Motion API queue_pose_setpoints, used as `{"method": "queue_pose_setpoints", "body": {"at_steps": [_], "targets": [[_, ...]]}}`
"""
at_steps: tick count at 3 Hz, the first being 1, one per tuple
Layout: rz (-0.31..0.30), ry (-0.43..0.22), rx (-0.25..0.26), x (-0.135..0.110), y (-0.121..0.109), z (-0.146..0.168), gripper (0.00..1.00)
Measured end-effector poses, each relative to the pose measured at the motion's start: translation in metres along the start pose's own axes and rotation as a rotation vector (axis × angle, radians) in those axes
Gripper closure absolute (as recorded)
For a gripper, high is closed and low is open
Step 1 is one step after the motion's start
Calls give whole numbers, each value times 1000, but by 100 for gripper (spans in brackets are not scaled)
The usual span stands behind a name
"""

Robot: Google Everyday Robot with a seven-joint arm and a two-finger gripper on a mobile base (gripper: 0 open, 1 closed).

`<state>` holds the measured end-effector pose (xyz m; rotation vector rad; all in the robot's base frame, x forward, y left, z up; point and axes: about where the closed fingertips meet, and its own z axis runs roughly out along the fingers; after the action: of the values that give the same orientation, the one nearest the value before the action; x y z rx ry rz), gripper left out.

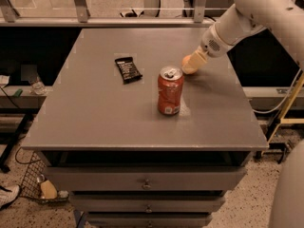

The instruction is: Pick orange

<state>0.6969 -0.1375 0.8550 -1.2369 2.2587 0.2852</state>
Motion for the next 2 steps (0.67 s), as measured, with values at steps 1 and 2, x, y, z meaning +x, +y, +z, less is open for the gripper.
{"method": "queue_pose_setpoints", "body": {"at_steps": [1,2], "targets": [[-38,-72,-4,-14,5,-22,95],[-73,-189,7,-25,4,-58,100]]}}
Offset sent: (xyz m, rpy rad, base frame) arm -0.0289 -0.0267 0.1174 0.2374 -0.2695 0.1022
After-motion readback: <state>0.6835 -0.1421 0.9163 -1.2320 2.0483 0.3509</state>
